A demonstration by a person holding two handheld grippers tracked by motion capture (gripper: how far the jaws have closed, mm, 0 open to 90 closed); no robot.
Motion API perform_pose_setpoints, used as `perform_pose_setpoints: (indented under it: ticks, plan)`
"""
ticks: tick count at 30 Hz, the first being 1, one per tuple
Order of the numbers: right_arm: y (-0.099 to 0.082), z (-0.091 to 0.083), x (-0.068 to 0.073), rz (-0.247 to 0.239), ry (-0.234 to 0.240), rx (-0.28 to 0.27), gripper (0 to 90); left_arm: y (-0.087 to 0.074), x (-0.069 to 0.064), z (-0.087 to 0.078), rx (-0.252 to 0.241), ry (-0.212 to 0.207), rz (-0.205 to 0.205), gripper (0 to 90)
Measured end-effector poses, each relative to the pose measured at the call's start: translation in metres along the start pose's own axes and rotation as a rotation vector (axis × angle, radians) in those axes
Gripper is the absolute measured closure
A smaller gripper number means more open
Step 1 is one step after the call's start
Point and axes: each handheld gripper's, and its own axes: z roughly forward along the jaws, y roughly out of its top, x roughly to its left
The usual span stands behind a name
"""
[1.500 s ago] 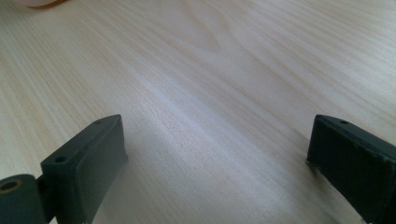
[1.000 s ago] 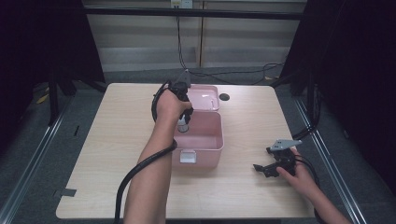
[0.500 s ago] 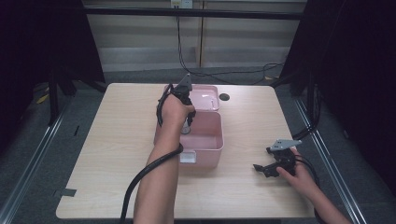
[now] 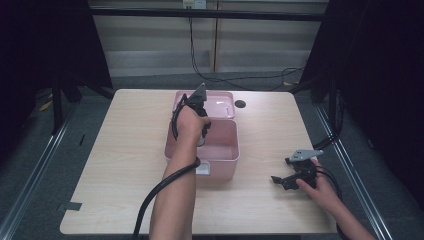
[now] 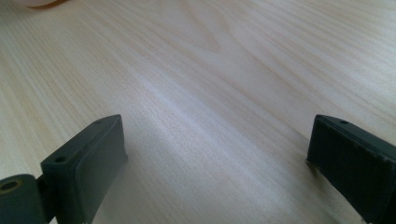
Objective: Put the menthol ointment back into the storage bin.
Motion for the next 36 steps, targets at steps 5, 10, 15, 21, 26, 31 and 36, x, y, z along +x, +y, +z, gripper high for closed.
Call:
perform_pose_setpoints:
  ticks: [5,10,15,21,26,31,36]
  plan:
    - [0.000,0.000,0.000,0.000,0.000,0.000,3.9,-0.001,0.000,0.004,-0.007,0.010,-0.007,50.8]
    - [0.000,0.000,0.000,0.000,0.000,0.000,3.9,-0.002,0.003,0.008,-0.007,0.015,-0.006,50.8]
    - [0.000,0.000,0.000,0.000,0.000,0.000,3.9,-0.004,0.008,0.013,-0.008,0.021,-0.012,50.8]
    - [0.000,0.000,0.000,0.000,0.000,0.000,3.9,-0.005,0.009,0.017,-0.017,0.026,-0.015,50.7]
    - [0.000,0.000,0.000,0.000,0.000,0.001,3.9,-0.005,0.008,0.020,-0.019,0.031,0.000,50.8]
    - [0.000,0.000,0.000,0.000,0.000,0.000,3.9,-0.006,0.009,0.025,-0.018,0.039,-0.004,50.8]
    - [0.000,0.000,0.000,0.000,0.000,0.000,3.9,-0.007,0.009,0.028,-0.023,0.043,-0.006,50.8]
